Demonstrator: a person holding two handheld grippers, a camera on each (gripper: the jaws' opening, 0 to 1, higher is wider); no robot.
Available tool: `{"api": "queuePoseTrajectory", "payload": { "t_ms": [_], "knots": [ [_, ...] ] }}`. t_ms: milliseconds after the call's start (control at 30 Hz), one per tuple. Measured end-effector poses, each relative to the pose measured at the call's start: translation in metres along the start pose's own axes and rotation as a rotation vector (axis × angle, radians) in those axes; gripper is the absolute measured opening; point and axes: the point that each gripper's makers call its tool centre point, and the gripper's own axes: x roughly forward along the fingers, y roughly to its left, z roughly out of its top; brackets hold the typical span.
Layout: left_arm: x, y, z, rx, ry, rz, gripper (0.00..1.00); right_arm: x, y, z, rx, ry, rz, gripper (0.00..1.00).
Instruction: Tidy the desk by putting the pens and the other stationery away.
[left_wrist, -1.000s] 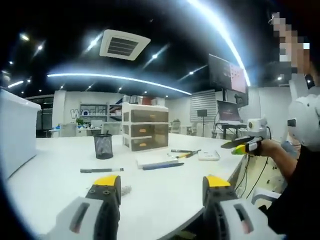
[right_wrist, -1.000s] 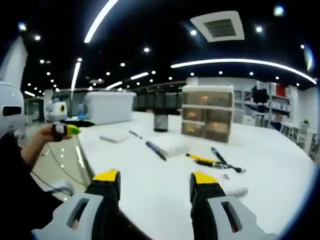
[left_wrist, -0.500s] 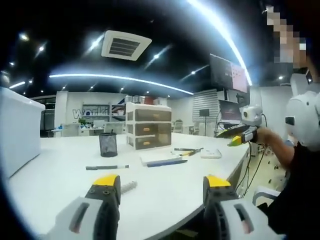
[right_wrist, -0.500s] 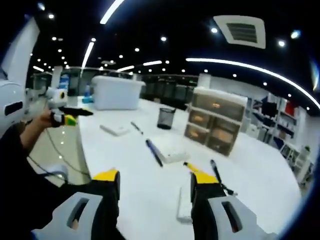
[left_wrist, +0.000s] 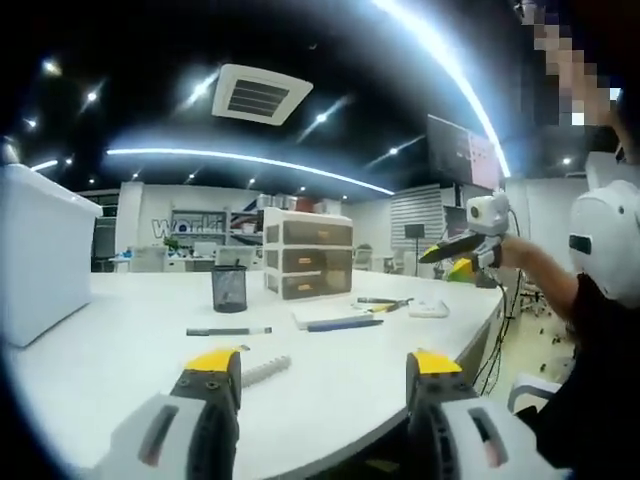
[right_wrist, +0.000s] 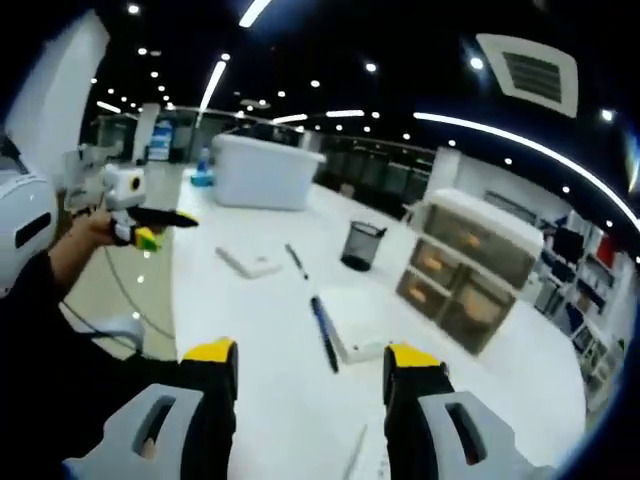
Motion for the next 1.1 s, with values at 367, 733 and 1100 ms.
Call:
{"api": "queuePoseTrajectory", "payload": {
  "t_ms": [367, 733, 1100],
  "knots": [
    [-0.007, 0.003, -0.005, 0.001, 0.008, 0.011, 0.67, 0.037, 0.007, 0.013, -0.052, 0.069, 0.107, 0.56],
    [-0.010, -0.003, -0.008, 0.025, 0.036, 0.007, 0.67, 0.067, 0.006, 0.022, -0.073, 0.130, 0.200, 0.55],
    [-0.014, -0.007, -0.012, 0.032, 0.061, 0.006, 0.67, 0.109, -0.010, 0.040, -0.089, 0.205, 0.249, 0.53]
  ]
}}
